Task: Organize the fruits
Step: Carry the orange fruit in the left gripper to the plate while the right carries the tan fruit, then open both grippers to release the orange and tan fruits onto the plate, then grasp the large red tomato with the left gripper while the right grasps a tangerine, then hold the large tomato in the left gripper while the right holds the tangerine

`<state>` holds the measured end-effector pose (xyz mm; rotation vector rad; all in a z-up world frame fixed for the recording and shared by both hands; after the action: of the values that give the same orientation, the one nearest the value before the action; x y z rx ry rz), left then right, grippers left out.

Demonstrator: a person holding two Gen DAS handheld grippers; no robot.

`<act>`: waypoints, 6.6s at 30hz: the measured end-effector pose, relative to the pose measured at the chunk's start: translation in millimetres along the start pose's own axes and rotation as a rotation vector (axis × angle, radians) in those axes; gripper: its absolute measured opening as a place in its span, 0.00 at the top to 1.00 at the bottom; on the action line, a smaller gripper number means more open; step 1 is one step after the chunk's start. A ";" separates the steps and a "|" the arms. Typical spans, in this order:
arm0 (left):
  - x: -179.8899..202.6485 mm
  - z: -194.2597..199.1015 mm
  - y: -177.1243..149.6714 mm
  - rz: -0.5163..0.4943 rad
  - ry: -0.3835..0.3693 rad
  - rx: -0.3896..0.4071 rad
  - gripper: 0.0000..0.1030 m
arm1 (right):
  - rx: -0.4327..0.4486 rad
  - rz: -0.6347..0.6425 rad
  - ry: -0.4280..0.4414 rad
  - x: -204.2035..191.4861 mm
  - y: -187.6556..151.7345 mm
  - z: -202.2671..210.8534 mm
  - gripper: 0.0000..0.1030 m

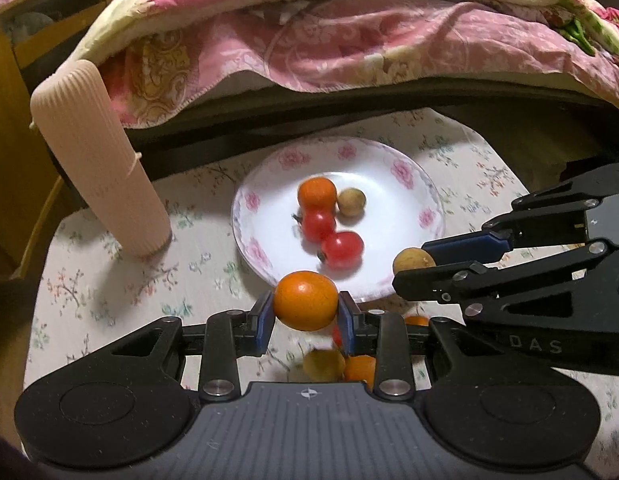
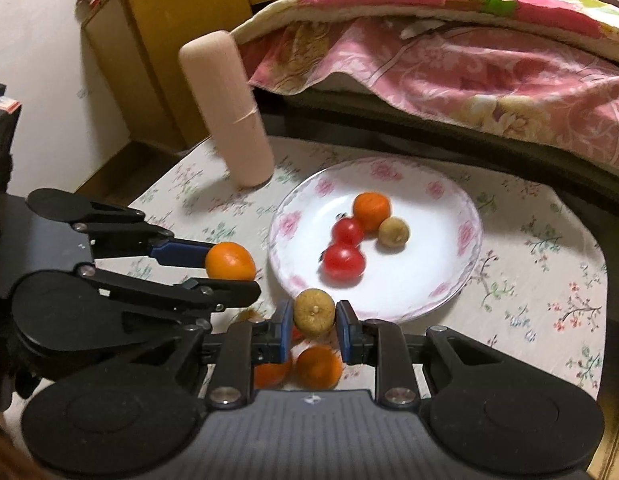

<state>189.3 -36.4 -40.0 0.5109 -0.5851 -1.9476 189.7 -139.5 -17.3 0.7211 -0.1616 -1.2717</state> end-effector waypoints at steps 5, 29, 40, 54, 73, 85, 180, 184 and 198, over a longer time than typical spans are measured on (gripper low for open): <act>-3.8 -7.8 6.7 0.015 0.005 0.006 0.61 | 0.020 -0.012 -0.019 8.1 9.6 -7.6 0.76; 3.8 -40.1 8.7 0.029 0.005 -0.011 0.58 | 0.032 0.001 -0.093 30.0 20.3 -33.6 0.75; -2.1 -37.0 9.9 0.053 0.011 0.004 0.47 | 0.034 -0.018 -0.111 36.2 22.8 -31.6 0.70; -10.9 -23.6 11.4 0.083 0.016 0.030 0.41 | 0.085 -0.066 -0.112 45.4 30.5 -16.3 0.70; 4.7 2.8 -13.2 0.039 -0.016 -0.006 0.37 | 0.044 -0.028 -0.072 26.9 14.3 -3.3 0.70; 42.2 7.0 -34.9 -0.053 -0.056 -0.028 0.36 | 0.003 -0.016 -0.052 22.4 -8.9 12.2 0.70; 21.2 -8.5 -76.2 0.027 -0.042 -0.143 0.51 | -0.193 0.149 -0.056 -5.0 -31.7 -39.1 0.69; 21.8 -8.8 -75.4 0.019 -0.040 -0.147 0.51 | -0.198 0.152 -0.059 -5.6 -31.9 -38.3 0.69; 23.8 -9.3 -76.1 -0.003 -0.035 -0.152 0.51 | -0.211 0.179 -0.034 -14.3 -37.0 -26.8 0.69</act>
<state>131.5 -30.2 -95.3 0.3829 -0.4541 -1.9885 168.2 -119.8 -55.3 0.4925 -0.1149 -1.1104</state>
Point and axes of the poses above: each gripper's, at about its wrist camera, not at the fingertips, and z roughly against the way its jaws point, x to its right, y to its top, the point moved 3 cm from there along -z, roughly the way its jaws point, and after that the axes turned 3 degrees about -z, right-handed, at the moved point
